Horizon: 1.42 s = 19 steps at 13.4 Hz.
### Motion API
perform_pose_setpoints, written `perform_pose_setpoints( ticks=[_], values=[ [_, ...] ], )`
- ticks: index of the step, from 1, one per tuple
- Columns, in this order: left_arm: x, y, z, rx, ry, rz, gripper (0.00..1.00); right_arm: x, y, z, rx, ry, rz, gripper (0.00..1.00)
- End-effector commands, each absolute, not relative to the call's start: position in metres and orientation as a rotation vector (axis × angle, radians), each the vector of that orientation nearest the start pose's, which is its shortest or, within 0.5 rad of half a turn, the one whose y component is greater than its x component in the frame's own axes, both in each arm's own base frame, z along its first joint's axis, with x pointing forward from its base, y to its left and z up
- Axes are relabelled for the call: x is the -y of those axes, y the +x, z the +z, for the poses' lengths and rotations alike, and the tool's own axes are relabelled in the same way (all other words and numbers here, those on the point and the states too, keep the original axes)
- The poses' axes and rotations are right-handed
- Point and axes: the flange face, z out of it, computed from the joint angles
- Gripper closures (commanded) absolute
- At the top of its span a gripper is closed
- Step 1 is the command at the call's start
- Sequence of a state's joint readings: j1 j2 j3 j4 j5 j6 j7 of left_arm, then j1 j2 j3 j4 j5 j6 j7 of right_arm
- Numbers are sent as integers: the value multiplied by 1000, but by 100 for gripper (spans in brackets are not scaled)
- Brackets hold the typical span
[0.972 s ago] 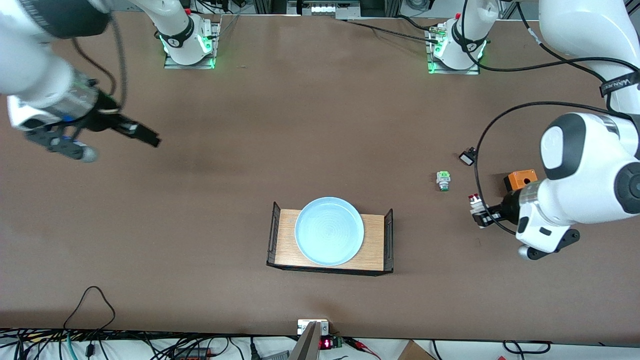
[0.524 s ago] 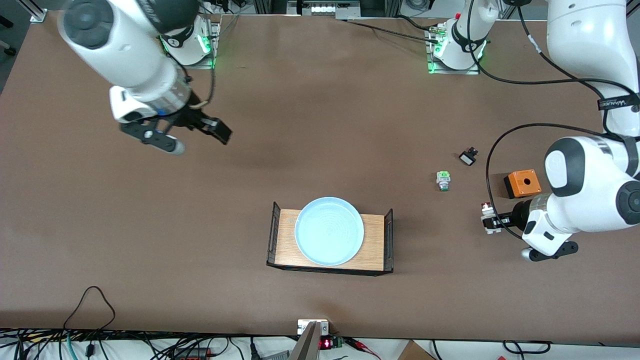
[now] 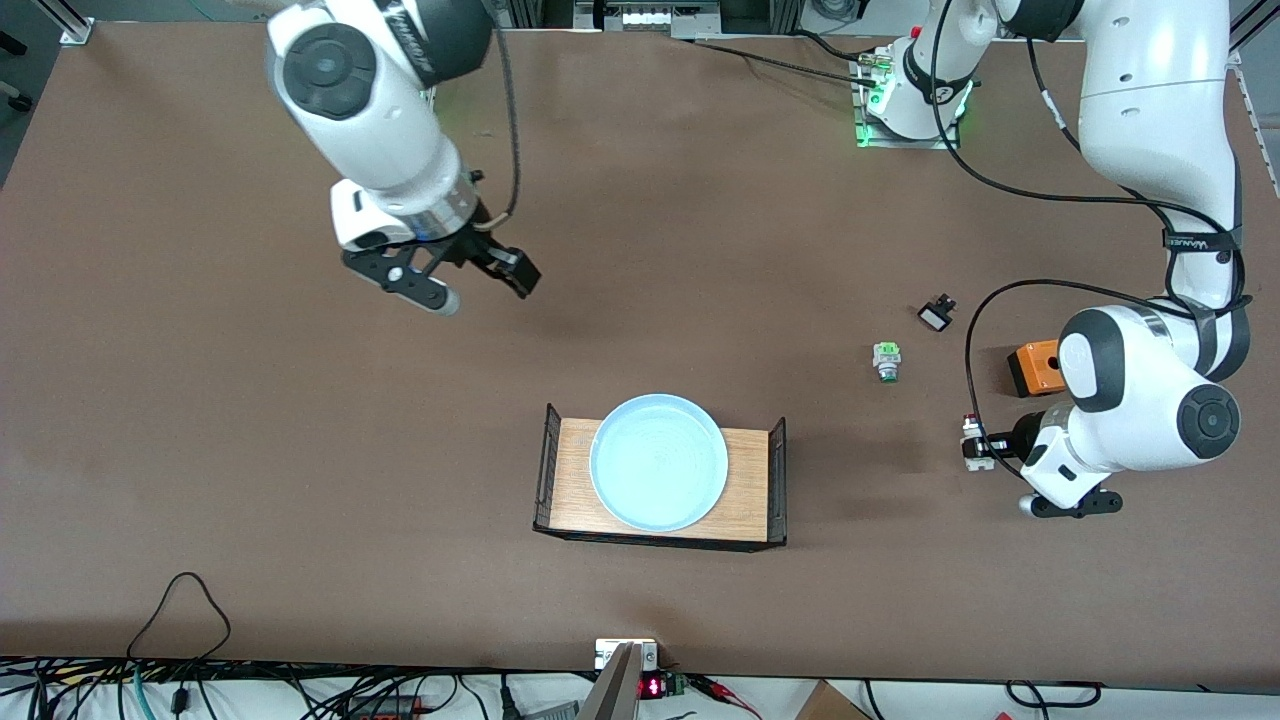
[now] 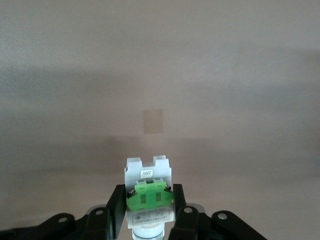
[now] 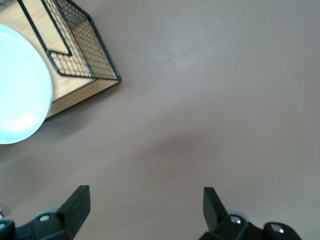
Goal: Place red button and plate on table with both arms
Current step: 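Lower the switch near the orange box while the right gripper reaches the plate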
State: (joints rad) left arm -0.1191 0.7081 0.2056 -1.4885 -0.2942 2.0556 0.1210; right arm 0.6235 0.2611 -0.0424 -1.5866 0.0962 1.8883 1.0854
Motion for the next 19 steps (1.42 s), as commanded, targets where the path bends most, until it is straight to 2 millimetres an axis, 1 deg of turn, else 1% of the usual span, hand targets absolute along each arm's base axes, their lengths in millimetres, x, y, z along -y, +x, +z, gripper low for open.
perform_pose_setpoints(
  ticks=[1, 3, 4, 6, 9, 10, 11, 12, 13, 15, 16, 17, 18, 19],
  values=[
    [-33, 694, 234, 86, -3288, 140, 89, -394, 538, 471, -938, -2914, 42, 0],
    [-35, 692, 220, 99, -3295, 127, 88, -419, 541, 456, -1032, -2884, 45, 0],
    [-36, 692, 213, 98, -3292, 106, 88, -430, 546, 451, -1084, -2845, 29, 0],
    [-36, 687, 198, 86, -3292, 126, 88, -440, 560, 443, -1168, -2764, -11, 0],
    [-37, 683, 185, 40, -3327, 146, 86, -459, 583, 425, -1183, -2658, -93, 0],
    [-39, 683, 185, 47, -3334, 142, 83, -463, 589, 417, -1180, -2645, -106, 0],
    [-39, 683, 185, 48, -3334, 142, 79, -466, 594, 412, -1178, -2633, -118, 0],
    [-39, 683, 185, 47, -3334, 139, 71, -467, 598, 408, -1175, -2614, -136, 0],
    [-38, 683, 185, 42, -3334, 145, 58, -466, 604, 401, -1175, -2593, -151, 0],
    [-36, 685, 189, 36, -3334, 141, 13, -462, 613, 385, -1180, -2575, -168, 0],
    [-32, 688, 195, 32, -3333, 125, 0, -464, 616, 376, -1177, -2564, -180, 0],
    [-29, 689, 199, 42, -3330, 123, 0, -465, 618, 367, -1175, -2558, -187, 0],
    [-30, 691, 211, 41, -3328, 101, 0, -465, 619, 358, -1174, -2559, -189, 0],
    [-34, 691, 222, 45, -3328, 90, 0, -465, 620, 353, -1179, -2561, -188, 0]
  ],
)
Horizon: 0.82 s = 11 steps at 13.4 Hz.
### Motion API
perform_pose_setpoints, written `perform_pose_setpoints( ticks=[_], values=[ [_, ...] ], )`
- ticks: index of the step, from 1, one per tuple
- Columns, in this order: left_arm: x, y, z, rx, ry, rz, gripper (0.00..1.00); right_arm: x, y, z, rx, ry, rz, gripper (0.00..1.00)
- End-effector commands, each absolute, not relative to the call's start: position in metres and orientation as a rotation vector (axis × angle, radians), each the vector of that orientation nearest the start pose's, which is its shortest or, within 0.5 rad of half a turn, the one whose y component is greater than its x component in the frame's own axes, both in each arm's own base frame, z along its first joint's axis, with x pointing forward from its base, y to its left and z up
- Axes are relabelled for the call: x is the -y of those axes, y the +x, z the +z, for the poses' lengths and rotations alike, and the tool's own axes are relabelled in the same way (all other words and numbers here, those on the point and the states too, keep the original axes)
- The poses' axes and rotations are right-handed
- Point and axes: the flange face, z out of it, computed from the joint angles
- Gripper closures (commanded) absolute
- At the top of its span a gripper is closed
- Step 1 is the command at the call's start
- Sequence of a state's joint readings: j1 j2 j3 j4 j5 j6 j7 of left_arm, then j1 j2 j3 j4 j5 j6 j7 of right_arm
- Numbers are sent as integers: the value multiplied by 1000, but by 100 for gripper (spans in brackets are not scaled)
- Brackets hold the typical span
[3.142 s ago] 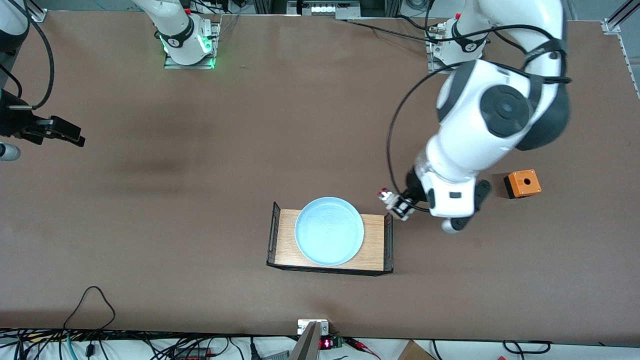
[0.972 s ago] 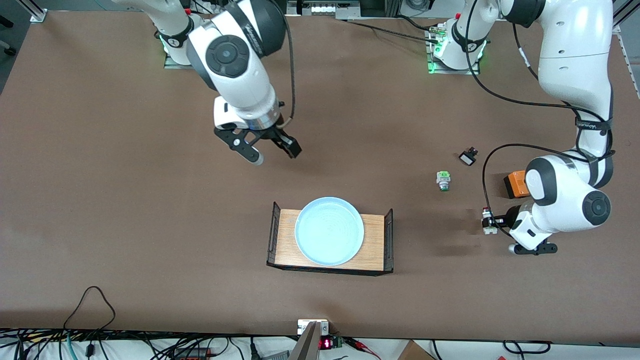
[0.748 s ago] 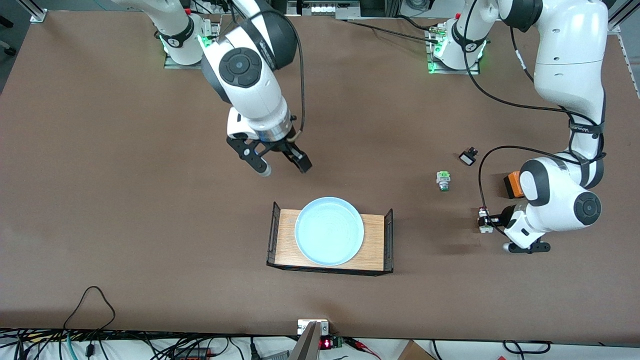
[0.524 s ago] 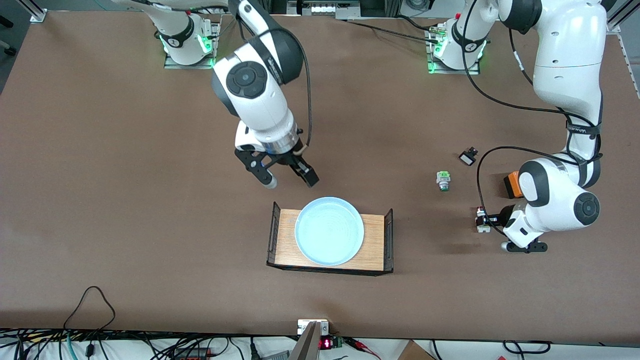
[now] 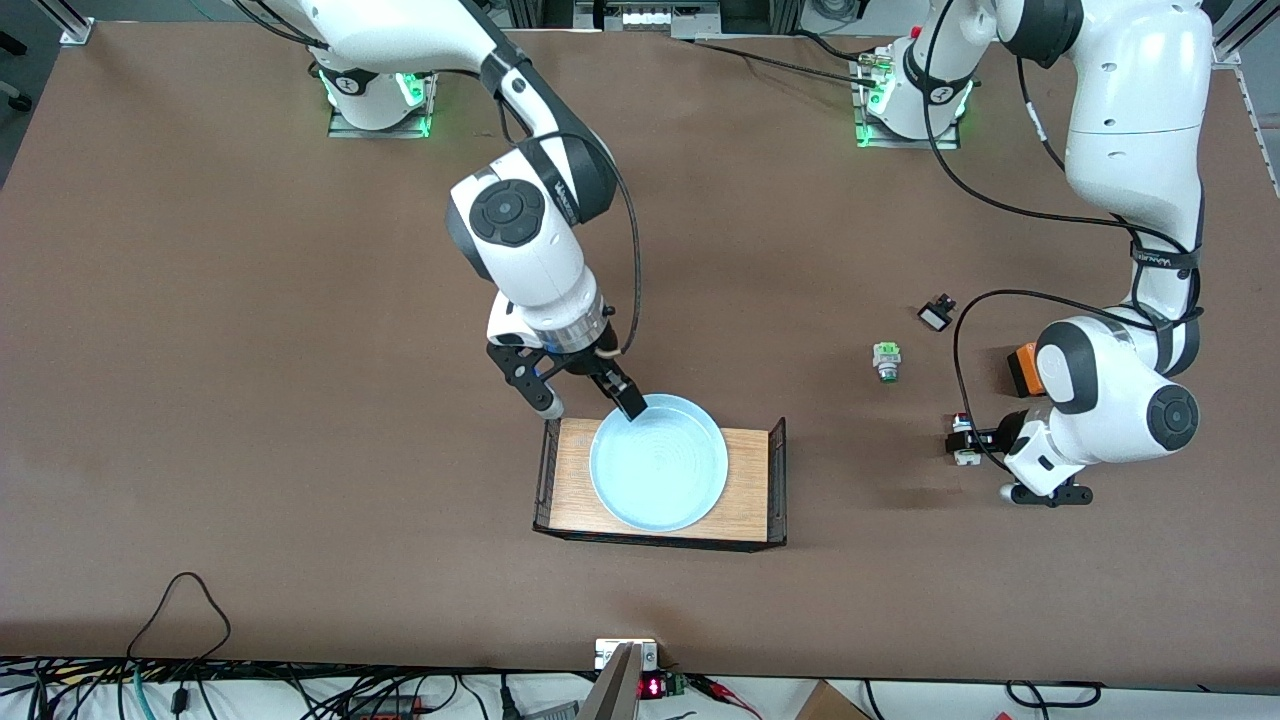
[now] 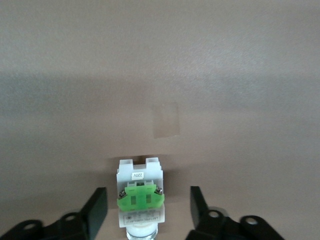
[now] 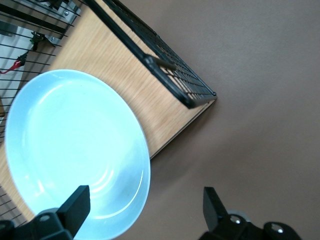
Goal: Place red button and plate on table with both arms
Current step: 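Release the switch with the left gripper while the right gripper grips the plate rim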
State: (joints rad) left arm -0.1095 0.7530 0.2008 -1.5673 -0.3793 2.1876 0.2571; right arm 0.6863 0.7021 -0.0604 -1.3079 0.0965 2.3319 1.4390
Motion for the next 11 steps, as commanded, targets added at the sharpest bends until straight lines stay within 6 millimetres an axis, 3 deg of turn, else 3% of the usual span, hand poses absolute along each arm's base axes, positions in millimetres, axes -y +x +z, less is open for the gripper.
perform_pose_setpoints(
  ticks=[1, 3, 5, 6, 7, 8, 11],
  values=[
    [-38, 689, 228, 44, -3325, 125, 0, -465, 620, 353, -1178, -2564, -187, 0],
    [-43, 687, 255, -19, -3285, 138, 0, -463, 621, 352, -1183, -2565, -187, 2],
    [-44, 685, 276, -51, -3245, 154, 0, -461, 622, 346, -1191, -2570, -184, 11],
    [-46, 685, 287, -76, -3204, 157, 0, -461, 622, 346, -1194, -2571, -182, 18],
    [-47, 685, 302, -103, -3168, 171, 0, -461, 622, 345, -1193, -2575, -180, 36],
    [-46, 684, 315, -108, -3163, 190, 0, -461, 622, 344, -1196, -2575, -179, 41],
    [-40, 685, 368, 53, -3175, 192, 0, -461, 622, 344, -1196, -2576, -177, 47]
  ],
)
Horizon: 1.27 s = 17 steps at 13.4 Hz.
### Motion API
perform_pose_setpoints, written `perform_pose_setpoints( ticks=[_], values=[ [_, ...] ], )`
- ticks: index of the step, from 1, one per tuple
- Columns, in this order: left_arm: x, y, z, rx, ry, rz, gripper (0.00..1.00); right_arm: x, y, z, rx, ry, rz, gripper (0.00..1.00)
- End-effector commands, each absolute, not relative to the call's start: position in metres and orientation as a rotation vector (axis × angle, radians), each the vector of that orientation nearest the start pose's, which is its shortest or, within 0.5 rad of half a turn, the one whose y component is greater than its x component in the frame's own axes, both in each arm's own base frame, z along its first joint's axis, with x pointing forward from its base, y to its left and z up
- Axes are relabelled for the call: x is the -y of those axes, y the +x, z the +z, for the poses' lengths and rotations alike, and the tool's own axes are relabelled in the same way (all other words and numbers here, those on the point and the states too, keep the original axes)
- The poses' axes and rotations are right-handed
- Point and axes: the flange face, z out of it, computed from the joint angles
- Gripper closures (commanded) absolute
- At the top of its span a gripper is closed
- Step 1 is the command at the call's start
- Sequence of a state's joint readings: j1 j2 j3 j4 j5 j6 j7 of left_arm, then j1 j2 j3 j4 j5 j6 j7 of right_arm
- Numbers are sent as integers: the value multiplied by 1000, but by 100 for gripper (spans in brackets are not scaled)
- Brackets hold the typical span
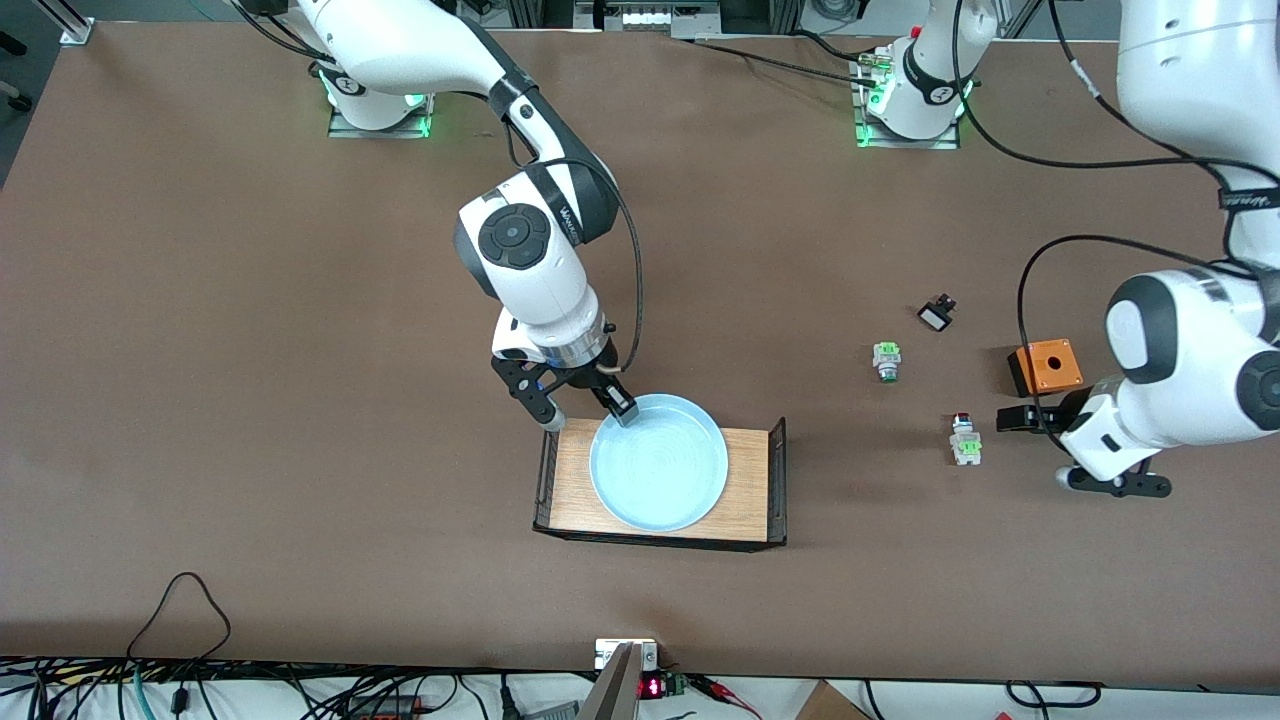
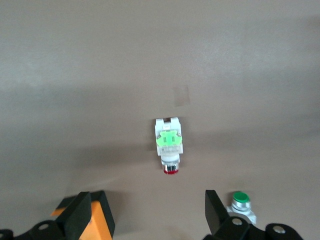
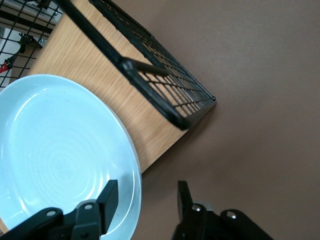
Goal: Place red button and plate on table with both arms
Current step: 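Release the switch with the left gripper while the right gripper grips the plate rim, then lift the blue plate off the tray with the right gripper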
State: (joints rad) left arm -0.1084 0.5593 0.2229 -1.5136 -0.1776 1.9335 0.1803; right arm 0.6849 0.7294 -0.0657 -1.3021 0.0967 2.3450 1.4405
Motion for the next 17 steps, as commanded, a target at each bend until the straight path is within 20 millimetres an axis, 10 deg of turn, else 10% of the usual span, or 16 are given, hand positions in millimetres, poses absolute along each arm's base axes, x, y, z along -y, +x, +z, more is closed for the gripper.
perform_pose_setpoints(
  ticks=[1, 6, 12, 17],
  values=[
    [-37, 687, 382, 60, -3177, 205, 0, -461, 622, 344, -1195, -2576, -176, 52],
    [-27, 673, 469, 14, -3187, 249, 0, -461, 622, 345, -1193, -2577, -176, 99],
    [-22, 647, 562, 33, -3186, 216, 0, -463, 617, 363, -1190, -2576, -163, 100],
    [-25, 620, 596, 32, -3130, 133, 0, -452, 602, 439, -1209, -2559, -78, 100]
  ],
)
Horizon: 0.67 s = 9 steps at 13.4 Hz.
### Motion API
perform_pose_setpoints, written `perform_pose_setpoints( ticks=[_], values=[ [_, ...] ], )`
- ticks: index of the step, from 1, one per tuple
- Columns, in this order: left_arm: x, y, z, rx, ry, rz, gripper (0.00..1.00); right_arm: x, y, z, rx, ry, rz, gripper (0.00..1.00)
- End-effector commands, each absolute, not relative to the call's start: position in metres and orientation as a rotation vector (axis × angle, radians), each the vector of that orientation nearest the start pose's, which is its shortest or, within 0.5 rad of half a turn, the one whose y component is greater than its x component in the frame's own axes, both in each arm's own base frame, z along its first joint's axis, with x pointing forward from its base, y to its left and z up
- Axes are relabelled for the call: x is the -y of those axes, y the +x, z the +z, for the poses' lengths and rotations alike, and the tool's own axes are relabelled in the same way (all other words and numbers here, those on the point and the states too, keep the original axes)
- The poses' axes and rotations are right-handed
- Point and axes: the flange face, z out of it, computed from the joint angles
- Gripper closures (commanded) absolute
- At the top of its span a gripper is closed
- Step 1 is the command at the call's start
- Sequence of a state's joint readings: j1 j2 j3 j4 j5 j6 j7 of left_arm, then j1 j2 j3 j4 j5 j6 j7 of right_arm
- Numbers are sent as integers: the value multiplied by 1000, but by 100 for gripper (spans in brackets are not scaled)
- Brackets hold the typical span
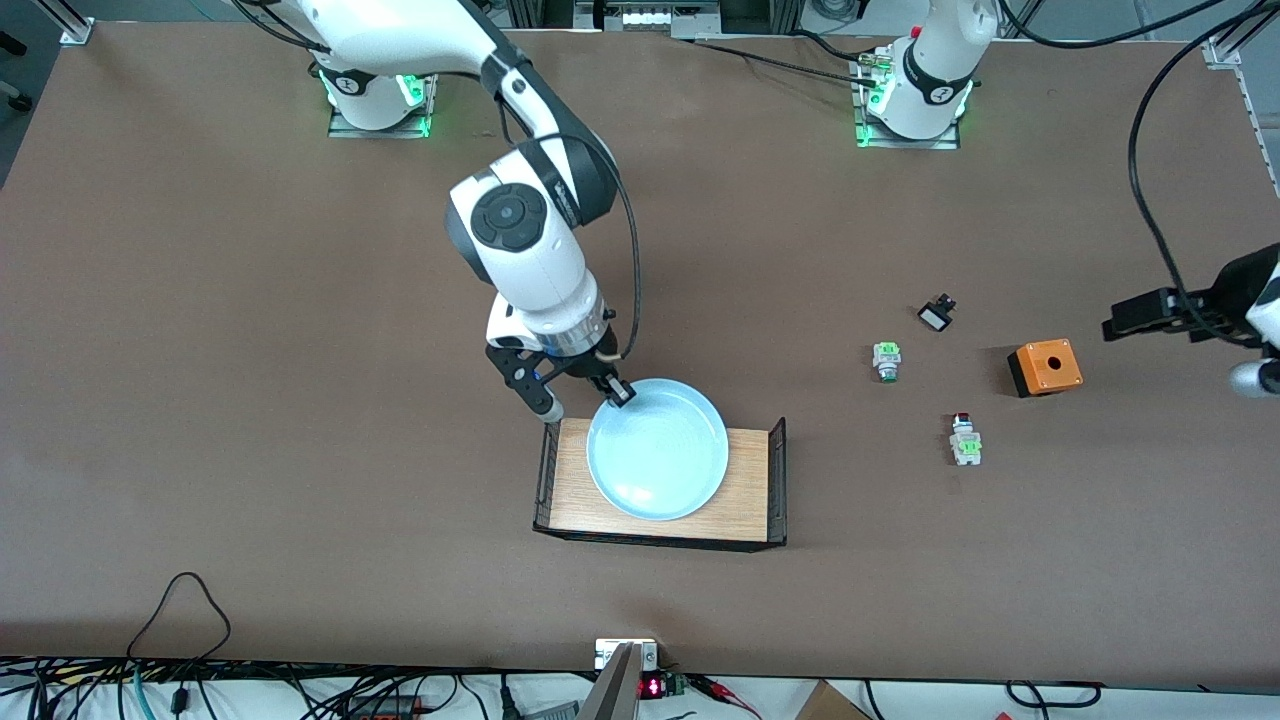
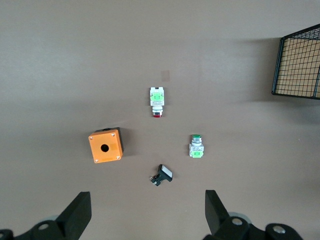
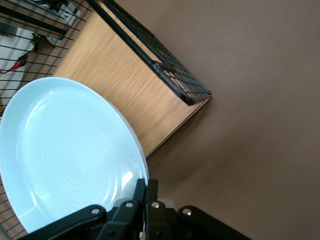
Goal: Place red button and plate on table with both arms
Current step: 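Lift the blue plate off the tray with the right gripper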
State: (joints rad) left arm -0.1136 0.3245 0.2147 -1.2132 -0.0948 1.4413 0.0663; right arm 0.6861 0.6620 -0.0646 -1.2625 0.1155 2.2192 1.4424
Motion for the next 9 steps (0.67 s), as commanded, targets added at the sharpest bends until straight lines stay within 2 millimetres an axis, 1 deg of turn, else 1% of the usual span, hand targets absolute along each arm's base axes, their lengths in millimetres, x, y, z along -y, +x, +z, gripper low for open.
perform_pose_setpoints(
  ticks=[1, 2, 4, 5, 7, 8, 9],
  values=[
    [-23, 614, 595, 51, -3120, 115, 0, -447, 600, 455, -1217, -2542, -63, 100],
    [-19, 607, 591, 65, -3108, 92, 0, -435, 601, 474, -1219, -2540, -60, 100],
    [-16, 587, 587, 52, -3100, 49, 0, -409, 601, 508, -1226, -2540, -51, 100],
    [-17, 578, 587, 47, -3107, 35, 0, -392, 604, 520, -1229, -2543, -28, 100],
    [-19, 563, 590, 45, -3116, 10, 0, -354, 610, 538, -1148, -2586, 32, 100],
    [-21, 558, 592, 31, -3119, 1, 0, -330, 616, 542, -1125, -2623, 50, 100],
    [-22, 556, 595, 21, -3120, -1, 0, -307, 620, 541, -1095, -2661, 69, 100]
  ],
)
